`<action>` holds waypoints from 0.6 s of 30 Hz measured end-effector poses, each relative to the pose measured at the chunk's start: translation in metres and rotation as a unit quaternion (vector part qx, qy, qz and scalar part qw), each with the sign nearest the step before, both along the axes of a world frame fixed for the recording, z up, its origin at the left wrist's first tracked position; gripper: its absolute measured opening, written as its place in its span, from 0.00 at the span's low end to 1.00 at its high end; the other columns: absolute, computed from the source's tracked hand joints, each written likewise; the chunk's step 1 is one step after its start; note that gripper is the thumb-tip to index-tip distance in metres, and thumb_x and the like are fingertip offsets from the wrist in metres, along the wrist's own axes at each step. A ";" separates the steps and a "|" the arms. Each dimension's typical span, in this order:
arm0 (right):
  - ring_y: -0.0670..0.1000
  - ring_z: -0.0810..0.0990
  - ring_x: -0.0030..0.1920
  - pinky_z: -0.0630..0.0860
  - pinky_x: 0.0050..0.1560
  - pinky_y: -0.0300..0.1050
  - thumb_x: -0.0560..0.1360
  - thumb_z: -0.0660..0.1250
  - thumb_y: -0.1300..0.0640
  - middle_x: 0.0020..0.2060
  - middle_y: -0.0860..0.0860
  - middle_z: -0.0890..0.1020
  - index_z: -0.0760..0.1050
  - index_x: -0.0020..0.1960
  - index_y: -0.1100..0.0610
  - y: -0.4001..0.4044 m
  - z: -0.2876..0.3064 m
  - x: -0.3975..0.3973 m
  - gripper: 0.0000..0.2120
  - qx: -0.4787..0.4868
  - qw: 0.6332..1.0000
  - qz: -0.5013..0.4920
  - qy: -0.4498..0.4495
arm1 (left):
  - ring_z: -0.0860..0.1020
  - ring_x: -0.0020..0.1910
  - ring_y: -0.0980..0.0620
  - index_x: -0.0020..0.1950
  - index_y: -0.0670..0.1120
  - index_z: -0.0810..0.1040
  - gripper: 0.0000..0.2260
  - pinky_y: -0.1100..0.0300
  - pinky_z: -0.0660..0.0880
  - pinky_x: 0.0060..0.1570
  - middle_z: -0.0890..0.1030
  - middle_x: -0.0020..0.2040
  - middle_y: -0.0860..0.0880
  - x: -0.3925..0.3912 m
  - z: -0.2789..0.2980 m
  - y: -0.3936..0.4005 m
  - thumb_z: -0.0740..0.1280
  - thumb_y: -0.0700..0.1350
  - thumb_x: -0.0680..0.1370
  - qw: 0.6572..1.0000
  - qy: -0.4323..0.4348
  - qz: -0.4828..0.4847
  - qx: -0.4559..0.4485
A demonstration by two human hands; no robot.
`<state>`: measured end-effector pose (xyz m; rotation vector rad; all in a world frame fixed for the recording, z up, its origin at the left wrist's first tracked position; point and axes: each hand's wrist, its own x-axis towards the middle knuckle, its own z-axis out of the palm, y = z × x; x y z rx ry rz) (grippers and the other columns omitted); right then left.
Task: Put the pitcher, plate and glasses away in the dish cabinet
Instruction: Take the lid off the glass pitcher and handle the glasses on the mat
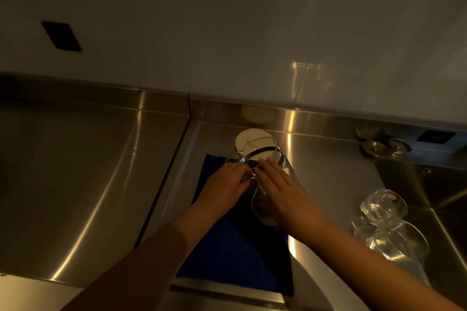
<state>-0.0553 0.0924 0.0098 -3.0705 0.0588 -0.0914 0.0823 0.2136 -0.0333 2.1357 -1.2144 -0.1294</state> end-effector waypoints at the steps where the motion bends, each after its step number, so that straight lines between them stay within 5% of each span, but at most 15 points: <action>1: 0.53 0.38 0.72 0.44 0.69 0.49 0.71 0.71 0.60 0.73 0.52 0.43 0.47 0.75 0.55 0.002 0.002 0.000 0.42 0.006 1.000 -0.001 -0.007 | 0.73 0.45 0.61 0.50 0.52 0.74 0.02 0.68 0.70 0.42 0.75 0.46 0.57 0.001 -0.001 0.001 0.64 0.48 0.77 1.000 0.003 0.002 -0.003; 4: 0.55 0.50 0.71 0.53 0.67 0.53 0.66 0.75 0.63 0.73 0.57 0.56 0.61 0.72 0.60 0.003 0.003 0.001 0.39 0.025 0.999 -0.007 -0.043 | 0.74 0.50 0.58 0.55 0.52 0.74 0.07 0.67 0.71 0.44 0.76 0.50 0.55 0.002 0.002 0.001 0.64 0.47 0.78 1.000 -0.002 0.006 -0.007; 7: 0.50 0.43 0.72 0.48 0.71 0.47 0.72 0.70 0.61 0.74 0.53 0.49 0.55 0.75 0.57 0.003 0.001 0.006 0.36 0.024 0.998 0.005 -0.053 | 0.72 0.59 0.55 0.68 0.53 0.65 0.19 0.59 0.75 0.51 0.72 0.63 0.52 0.000 0.008 -0.004 0.63 0.46 0.78 0.999 -0.032 -0.015 -0.008; 11: 0.57 0.58 0.72 0.55 0.69 0.47 0.67 0.74 0.64 0.73 0.60 0.61 0.62 0.72 0.63 0.001 0.003 0.011 0.37 0.039 0.996 0.008 -0.083 | 0.72 0.61 0.49 0.74 0.49 0.60 0.30 0.61 0.71 0.51 0.70 0.67 0.47 -0.006 0.011 -0.009 0.67 0.39 0.75 0.989 -0.141 -0.043 -0.012; 14: 0.54 0.52 0.74 0.53 0.72 0.47 0.71 0.72 0.62 0.75 0.57 0.57 0.59 0.74 0.59 -0.001 0.000 0.012 0.36 0.038 0.995 0.016 -0.089 | 0.70 0.62 0.48 0.75 0.48 0.59 0.31 0.60 0.69 0.53 0.69 0.68 0.47 -0.005 0.008 -0.012 0.67 0.39 0.74 0.991 -0.131 -0.033 -0.001; 18: 0.58 0.60 0.71 0.62 0.67 0.54 0.64 0.77 0.62 0.71 0.60 0.65 0.66 0.70 0.62 -0.003 -0.001 0.012 0.38 0.034 0.992 0.007 -0.125 | 0.69 0.62 0.51 0.76 0.50 0.55 0.30 0.64 0.64 0.52 0.69 0.66 0.48 0.000 0.000 -0.014 0.65 0.44 0.77 0.994 -0.105 -0.002 0.011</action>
